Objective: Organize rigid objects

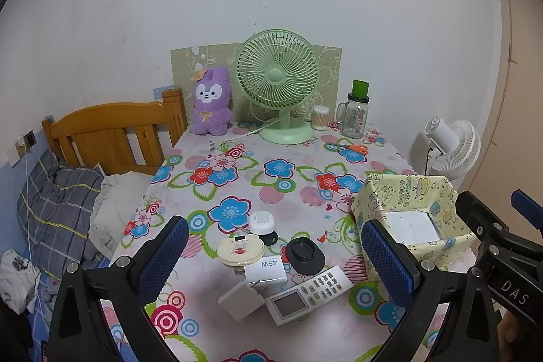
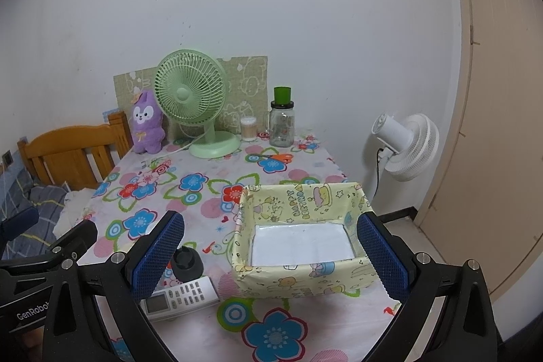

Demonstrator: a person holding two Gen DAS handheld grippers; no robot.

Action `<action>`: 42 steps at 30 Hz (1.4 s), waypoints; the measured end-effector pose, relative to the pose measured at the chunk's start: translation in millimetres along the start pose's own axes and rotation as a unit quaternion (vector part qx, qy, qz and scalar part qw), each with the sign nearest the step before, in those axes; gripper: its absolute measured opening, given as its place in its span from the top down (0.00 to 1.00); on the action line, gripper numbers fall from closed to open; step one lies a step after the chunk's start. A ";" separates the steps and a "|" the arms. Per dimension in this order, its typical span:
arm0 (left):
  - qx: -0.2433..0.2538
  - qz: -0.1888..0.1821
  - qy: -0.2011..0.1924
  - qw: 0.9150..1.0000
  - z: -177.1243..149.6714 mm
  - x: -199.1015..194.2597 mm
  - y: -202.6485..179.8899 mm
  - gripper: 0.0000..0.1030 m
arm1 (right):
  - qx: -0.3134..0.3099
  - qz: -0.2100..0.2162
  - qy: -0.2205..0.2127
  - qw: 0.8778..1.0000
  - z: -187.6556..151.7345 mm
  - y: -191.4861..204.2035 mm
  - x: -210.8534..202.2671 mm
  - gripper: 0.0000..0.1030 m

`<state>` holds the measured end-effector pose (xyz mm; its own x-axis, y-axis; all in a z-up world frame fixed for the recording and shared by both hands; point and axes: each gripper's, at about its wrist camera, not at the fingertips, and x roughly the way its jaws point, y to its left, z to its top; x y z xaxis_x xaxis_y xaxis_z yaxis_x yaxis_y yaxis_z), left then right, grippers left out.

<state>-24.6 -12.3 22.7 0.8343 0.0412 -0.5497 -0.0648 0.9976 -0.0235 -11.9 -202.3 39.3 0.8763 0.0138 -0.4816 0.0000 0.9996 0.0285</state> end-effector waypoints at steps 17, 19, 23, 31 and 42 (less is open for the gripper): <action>0.002 0.002 -0.004 1.000 2.9 0.0 -0.7 0.00 | -0.002 0.001 -0.010 1.000 0.6 -0.5 -6.1 0.00; 0.002 0.001 -0.003 1.000 2.7 -0.8 -1.3 0.00 | 0.000 0.000 -0.010 1.000 0.9 -0.8 -6.1 0.00; 0.004 0.004 -0.003 1.000 3.3 0.1 -3.3 0.00 | 0.002 0.002 -0.007 1.000 1.0 -1.2 -4.1 0.00; 0.006 0.008 -0.003 1.000 0.9 2.1 -6.2 0.00 | 0.002 0.003 -0.008 1.000 -1.7 -0.9 -3.0 0.00; 0.005 0.011 0.005 1.000 -7.3 5.4 -2.3 0.00 | 0.004 0.012 0.000 1.000 -10.8 4.9 3.4 0.00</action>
<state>-24.0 -14.8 13.7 0.8277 0.0618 -0.5577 -0.0772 0.9970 -0.0041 -14.1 -197.1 28.4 0.8764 0.0383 -0.4800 -0.0181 0.9987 0.0466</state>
